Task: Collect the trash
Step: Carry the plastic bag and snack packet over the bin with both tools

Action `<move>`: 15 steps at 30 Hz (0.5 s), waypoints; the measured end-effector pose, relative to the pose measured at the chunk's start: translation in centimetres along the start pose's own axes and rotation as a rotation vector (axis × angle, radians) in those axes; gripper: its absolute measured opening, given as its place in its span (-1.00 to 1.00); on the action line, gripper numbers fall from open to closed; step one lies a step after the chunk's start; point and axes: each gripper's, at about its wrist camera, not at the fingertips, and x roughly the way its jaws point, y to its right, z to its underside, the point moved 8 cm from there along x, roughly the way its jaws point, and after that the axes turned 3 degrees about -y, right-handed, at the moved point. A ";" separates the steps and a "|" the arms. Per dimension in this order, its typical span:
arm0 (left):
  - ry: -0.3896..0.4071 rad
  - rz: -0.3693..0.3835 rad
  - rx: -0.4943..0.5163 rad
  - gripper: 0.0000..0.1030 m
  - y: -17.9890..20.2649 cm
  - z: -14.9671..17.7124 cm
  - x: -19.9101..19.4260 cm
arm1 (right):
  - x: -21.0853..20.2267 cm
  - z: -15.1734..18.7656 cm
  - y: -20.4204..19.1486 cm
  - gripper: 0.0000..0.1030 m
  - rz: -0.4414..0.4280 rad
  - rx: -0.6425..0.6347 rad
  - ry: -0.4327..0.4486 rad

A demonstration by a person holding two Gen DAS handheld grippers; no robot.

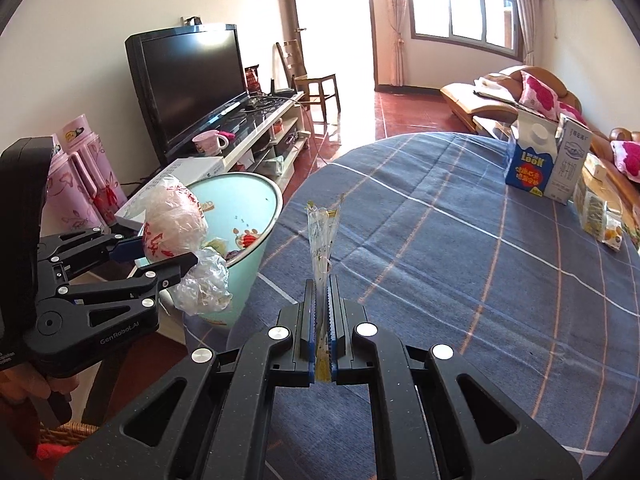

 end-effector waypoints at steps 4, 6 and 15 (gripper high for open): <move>0.000 -0.027 -0.049 -0.29 -2.6 0.0 0.1 | 0.9 -0.7 -1.5 -0.88 -0.028 -0.018 -0.006; 0.001 -0.039 -0.065 -0.29 -3.6 -0.1 0.1 | 1.3 -1.2 -2.1 -0.88 -0.039 -0.028 -0.004; 0.002 -0.095 -0.134 -0.29 -7.6 -0.2 0.4 | 3.2 -2.9 -4.9 -0.88 -0.097 -0.062 -0.005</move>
